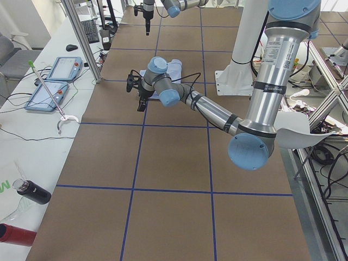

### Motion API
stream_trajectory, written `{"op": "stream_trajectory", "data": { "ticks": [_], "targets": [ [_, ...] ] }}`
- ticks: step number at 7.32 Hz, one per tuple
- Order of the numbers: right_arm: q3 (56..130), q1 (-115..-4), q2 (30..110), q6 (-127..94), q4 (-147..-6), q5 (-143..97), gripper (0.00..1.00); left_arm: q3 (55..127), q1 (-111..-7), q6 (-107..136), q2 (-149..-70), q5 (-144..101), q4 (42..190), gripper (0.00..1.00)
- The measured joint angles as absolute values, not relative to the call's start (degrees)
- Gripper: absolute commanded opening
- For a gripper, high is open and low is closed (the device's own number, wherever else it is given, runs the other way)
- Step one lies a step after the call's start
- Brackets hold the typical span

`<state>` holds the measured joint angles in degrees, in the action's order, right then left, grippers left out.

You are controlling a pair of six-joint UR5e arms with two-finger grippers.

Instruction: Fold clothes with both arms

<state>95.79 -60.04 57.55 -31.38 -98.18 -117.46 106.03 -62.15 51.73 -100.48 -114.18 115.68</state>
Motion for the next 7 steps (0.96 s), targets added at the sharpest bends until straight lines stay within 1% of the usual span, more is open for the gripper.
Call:
{"op": "stream_trajectory", "data": {
  "ticks": [2, 4, 5, 7],
  "targets": [
    [96.6, -68.2, 63.1, -19.1, -100.4, -124.6, 1.0, 104.2, -70.3, 36.1, -98.5, -114.5, 112.0, 1.0],
    [96.3, -74.0, 68.7, -8.5, -100.5, -128.4, 1.0, 100.7, -78.3, 24.9, -96.4, -117.8, 111.4, 1.0],
    [96.1, -75.6, 70.6, -4.9, -100.2, -129.4, 1.0, 99.3, -81.7, 22.3, -95.7, -121.5, 111.9, 1.0],
    [95.3, -78.1, 72.2, -2.7, -99.8, -130.1, 1.0, 98.2, -85.1, 20.9, -94.5, -124.5, 113.5, 1.0]
  ]
}}
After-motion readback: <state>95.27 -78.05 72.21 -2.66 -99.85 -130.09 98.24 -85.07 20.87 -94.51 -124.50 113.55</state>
